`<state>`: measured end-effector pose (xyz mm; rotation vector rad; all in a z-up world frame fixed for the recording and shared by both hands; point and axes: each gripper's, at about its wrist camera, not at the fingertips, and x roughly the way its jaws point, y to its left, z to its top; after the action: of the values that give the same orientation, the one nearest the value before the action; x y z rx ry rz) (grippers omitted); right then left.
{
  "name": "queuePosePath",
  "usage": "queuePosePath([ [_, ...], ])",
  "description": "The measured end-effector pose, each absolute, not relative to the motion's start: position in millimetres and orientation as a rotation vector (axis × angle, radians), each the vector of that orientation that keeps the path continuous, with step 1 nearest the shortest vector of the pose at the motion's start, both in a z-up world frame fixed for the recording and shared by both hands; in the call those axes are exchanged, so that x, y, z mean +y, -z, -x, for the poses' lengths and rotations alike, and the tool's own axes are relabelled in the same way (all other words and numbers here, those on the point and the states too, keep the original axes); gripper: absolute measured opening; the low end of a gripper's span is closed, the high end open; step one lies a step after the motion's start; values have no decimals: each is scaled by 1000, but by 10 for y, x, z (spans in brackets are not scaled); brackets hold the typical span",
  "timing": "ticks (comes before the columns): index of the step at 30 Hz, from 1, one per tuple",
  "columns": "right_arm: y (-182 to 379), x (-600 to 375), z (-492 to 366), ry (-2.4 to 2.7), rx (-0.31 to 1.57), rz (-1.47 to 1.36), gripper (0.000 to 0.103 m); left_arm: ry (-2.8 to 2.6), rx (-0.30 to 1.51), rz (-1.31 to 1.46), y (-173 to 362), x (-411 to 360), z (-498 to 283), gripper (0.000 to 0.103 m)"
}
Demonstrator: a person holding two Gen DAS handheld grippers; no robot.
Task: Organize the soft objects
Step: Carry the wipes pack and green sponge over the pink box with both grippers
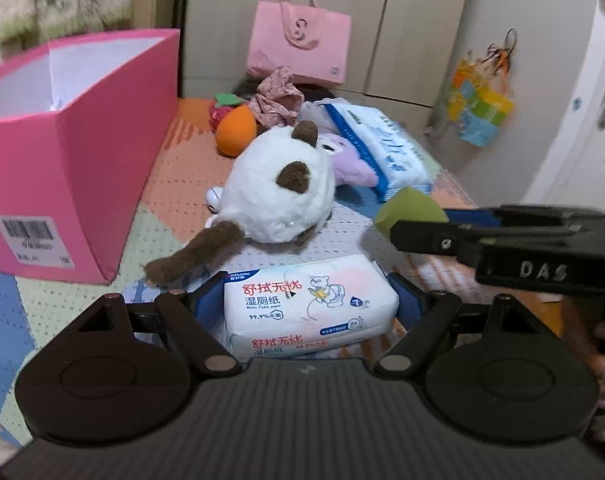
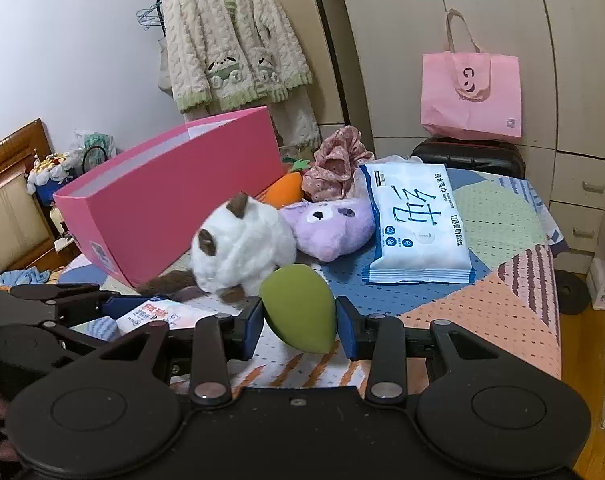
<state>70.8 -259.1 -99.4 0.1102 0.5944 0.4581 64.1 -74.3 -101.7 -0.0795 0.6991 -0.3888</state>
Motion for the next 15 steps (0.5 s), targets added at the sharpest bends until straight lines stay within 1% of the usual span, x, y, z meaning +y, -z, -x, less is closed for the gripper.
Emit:
queuePosePath([
  [7, 872, -2465, -546, -470, 656, -119, 44, 426, 721, 54, 822, -436, -498, 82],
  [15, 794, -2180, -398, -560, 778, -153, 44, 441, 806, 55, 827, -133, -403, 82],
])
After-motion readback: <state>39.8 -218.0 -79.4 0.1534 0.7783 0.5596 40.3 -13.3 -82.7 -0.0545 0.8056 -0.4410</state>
